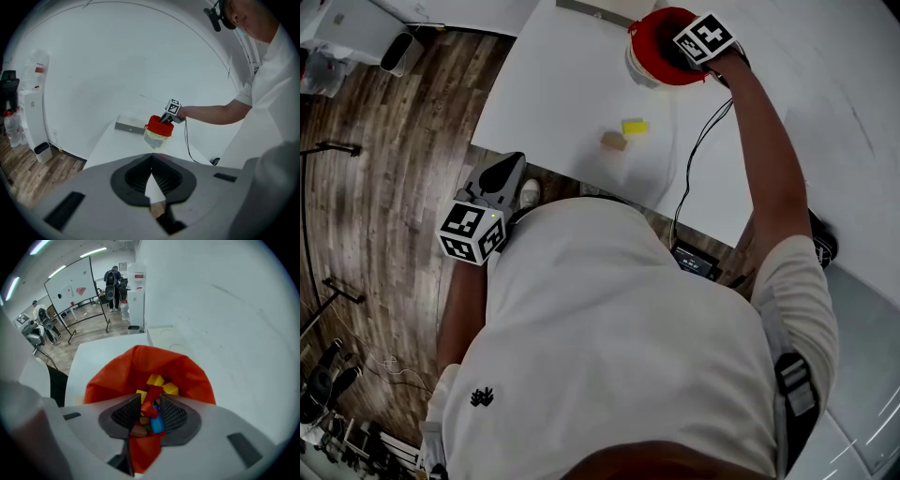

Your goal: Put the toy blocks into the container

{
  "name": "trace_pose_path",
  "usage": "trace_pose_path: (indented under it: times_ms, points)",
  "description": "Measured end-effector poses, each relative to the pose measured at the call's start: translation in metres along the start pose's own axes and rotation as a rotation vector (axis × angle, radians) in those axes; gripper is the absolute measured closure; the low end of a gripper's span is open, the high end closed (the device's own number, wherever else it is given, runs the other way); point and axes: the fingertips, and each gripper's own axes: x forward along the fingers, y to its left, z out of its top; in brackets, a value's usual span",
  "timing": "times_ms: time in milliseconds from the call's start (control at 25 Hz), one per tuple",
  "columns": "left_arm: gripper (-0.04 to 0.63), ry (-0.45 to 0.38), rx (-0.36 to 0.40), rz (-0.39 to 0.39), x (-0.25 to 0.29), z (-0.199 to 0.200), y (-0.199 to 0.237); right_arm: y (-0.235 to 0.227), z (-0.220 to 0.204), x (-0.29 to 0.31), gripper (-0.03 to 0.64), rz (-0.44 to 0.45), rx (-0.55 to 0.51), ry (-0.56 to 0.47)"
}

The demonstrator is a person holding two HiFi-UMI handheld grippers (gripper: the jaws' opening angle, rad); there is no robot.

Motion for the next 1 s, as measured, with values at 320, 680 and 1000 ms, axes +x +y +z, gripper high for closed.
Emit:
trace_pose_path:
  times_ms: [320, 680, 1000]
  points:
    - [0.588, 0.016, 0.044, -0.089, 0.007, 0.003, -0.004, 0.023, 0.003, -0.064, 0.515, -0.094, -0.002, -0.160]
    - [0.588, 0.036, 0.099, -0.187, 0.005, 0.005, -0.002, 0.117, -0.021, -0.110, 0.531, -0.098, 0.034, -0.281]
    - [0.588, 0.056, 0.139, -0.257, -0.007, 0.001, 0.001, 0.201, -0.042, -0.105, 0.551, -0.078, 0.097, -0.282]
